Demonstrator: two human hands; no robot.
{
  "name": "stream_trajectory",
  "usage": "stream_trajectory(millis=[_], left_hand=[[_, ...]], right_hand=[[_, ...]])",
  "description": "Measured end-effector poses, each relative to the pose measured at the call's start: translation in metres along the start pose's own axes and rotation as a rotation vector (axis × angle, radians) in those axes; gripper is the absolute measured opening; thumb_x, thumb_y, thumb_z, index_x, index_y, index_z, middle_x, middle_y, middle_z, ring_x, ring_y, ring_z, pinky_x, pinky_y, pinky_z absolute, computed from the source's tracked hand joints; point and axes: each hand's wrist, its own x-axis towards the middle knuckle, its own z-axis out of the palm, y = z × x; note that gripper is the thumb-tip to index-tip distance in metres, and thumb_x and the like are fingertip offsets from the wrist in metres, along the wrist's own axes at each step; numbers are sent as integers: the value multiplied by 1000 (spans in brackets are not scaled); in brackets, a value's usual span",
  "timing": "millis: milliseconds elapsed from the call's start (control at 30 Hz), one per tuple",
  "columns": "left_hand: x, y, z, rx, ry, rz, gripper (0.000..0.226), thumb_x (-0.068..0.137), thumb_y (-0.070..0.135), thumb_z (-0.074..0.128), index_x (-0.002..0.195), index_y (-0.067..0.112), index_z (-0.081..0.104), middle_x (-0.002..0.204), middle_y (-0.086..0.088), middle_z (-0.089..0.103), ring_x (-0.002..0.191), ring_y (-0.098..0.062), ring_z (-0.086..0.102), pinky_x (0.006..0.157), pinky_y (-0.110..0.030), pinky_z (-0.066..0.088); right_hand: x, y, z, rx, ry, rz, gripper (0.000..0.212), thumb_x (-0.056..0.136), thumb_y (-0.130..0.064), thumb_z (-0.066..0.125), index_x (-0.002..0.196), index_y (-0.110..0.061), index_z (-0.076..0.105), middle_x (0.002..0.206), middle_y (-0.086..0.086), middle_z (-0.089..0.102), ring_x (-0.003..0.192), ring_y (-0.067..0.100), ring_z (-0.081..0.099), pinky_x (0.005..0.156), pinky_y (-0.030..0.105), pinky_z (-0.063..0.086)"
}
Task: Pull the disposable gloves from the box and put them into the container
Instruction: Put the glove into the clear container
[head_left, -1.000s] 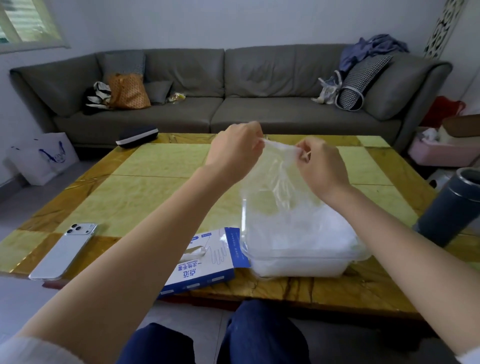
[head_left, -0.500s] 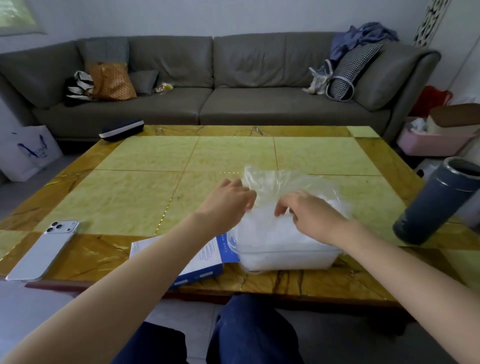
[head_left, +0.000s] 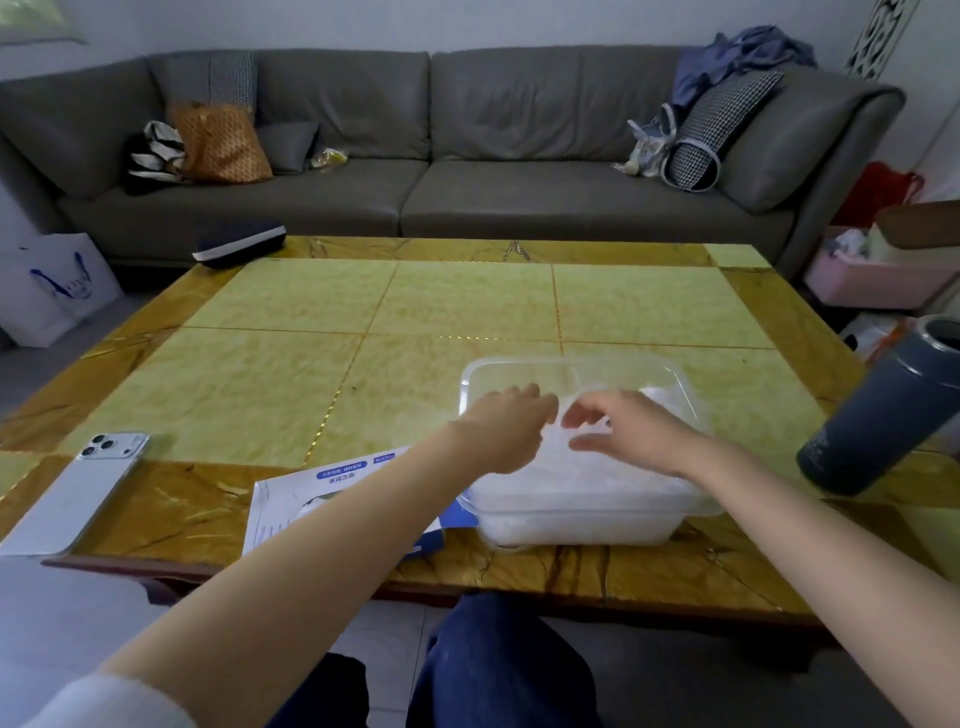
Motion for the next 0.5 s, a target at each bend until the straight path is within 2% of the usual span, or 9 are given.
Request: stream_trajectory(millis=[67, 167, 300, 500], left_hand=[[9, 5, 19, 66, -173, -26, 49, 96, 25, 50, 140, 14, 33, 136, -10, 40, 121, -30, 45, 95, -37, 39], [16, 4, 34, 109, -297, -86, 57, 94, 29, 54, 141, 10, 29, 136, -12, 40, 120, -31, 47, 89, -36, 40], [22, -1, 39, 115, -355, -104, 60, 92, 21, 57, 143, 10, 27, 137, -12, 40, 119, -29, 49, 84, -33, 41], [23, 6, 42, 124, -405, -117, 60, 95, 7, 44, 149, 9, 16, 150, -15, 25, 129, -33, 41, 99, -37, 38]], right_hand=[[4, 5, 10, -138, -112, 20, 36, 82, -28, 71, 116, -25, 60, 119, -7, 57, 113, 12, 52, 95, 28, 42], [10, 16, 20, -244, -195, 27, 44, 83, -22, 70, 124, -23, 54, 128, -3, 49, 120, 17, 46, 99, 29, 39], [18, 30, 26, -303, -326, 122, 53, 87, -25, 65, 135, -23, 43, 138, 3, 38, 129, 22, 37, 105, 32, 35], [21, 31, 29, -341, -406, 191, 59, 90, -24, 62, 142, -24, 35, 145, 4, 29, 131, 25, 35, 107, 34, 35]])
